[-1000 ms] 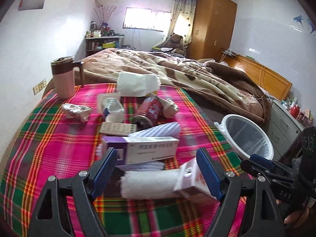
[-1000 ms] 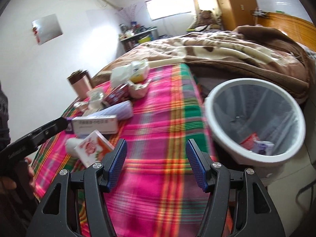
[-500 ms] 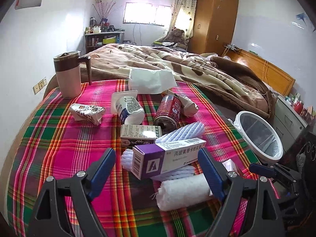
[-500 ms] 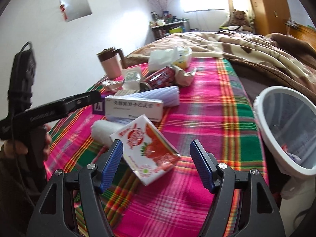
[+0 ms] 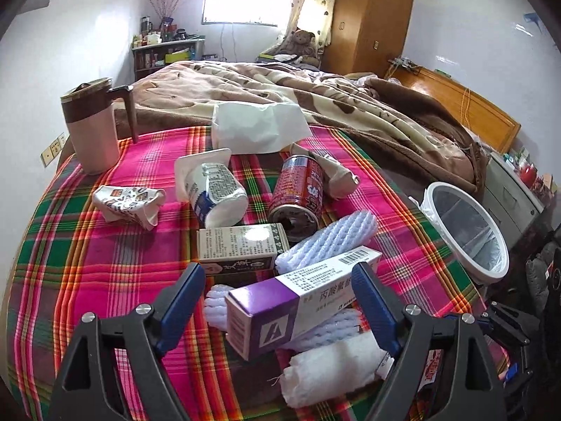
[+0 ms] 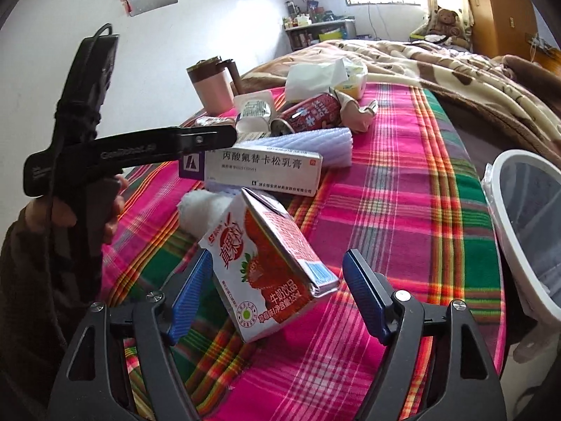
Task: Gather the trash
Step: 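Grasp the ointment box with the left tool while the right tool grasps the strawberry milk carton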
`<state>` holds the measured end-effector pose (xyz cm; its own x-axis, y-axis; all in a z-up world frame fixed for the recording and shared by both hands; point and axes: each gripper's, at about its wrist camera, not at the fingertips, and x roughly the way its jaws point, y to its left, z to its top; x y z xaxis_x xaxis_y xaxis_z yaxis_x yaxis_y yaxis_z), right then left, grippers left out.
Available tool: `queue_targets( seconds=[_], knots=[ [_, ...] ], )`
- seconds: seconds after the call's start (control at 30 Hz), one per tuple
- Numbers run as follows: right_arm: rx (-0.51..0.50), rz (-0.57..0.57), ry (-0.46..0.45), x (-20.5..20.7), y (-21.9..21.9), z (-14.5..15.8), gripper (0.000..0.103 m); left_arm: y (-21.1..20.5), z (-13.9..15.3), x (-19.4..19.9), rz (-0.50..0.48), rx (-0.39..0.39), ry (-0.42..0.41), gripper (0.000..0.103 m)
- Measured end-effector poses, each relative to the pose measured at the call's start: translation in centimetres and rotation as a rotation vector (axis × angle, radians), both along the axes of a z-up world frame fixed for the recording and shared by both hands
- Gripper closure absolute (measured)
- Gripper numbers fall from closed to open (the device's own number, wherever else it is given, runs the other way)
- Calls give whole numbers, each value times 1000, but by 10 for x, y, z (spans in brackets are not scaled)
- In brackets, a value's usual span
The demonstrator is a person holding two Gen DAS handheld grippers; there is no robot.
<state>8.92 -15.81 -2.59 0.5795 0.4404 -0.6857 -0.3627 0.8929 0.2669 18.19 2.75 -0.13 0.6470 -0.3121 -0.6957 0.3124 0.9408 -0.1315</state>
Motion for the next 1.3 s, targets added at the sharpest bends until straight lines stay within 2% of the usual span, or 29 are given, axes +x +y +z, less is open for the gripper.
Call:
queue_targets(
  seconds=[0.13, 0.23, 0.37, 0.5, 0.63, 0.7, 0.73, 0.9, 1.13, 1.3],
  knots=[
    [-4, 9, -1, -4, 0, -1, 27, -4, -4, 1, -31, -21, 30, 16],
    [22, 21, 2, -8, -3, 0, 42, -4, -7, 0, -34, -28, 44, 16],
    [49, 26, -2, -11, -9, 3, 54, -8, -8, -4, -51, -24, 47, 17],
    [32, -5, -23, -18, -16, 5, 55, -8, -7, -8, -57, -34, 49, 27],
    [15, -119, -46, -22, -39, 10, 55, -14, -6, -18, -79, -40, 43, 33],
    [-21, -182, -63, -22, -47, 12, 58, -20, -6, -25, -103, -43, 46, 35],
    [-36, -200, -68, -22, -50, 13, 65, -23, -7, -28, -117, -41, 49, 35],
    [-99, -208, -62, -17, -48, 10, 66, -44, -10, -36, -187, 0, 62, 35],
    [-112, -194, -27, -10, -47, 4, 66, -55, -9, -12, -192, -1, 63, 35],
    [-114, -193, -6, -1, -47, 1, 65, -63, -13, 1, -163, 49, 89, 35]
  ],
)
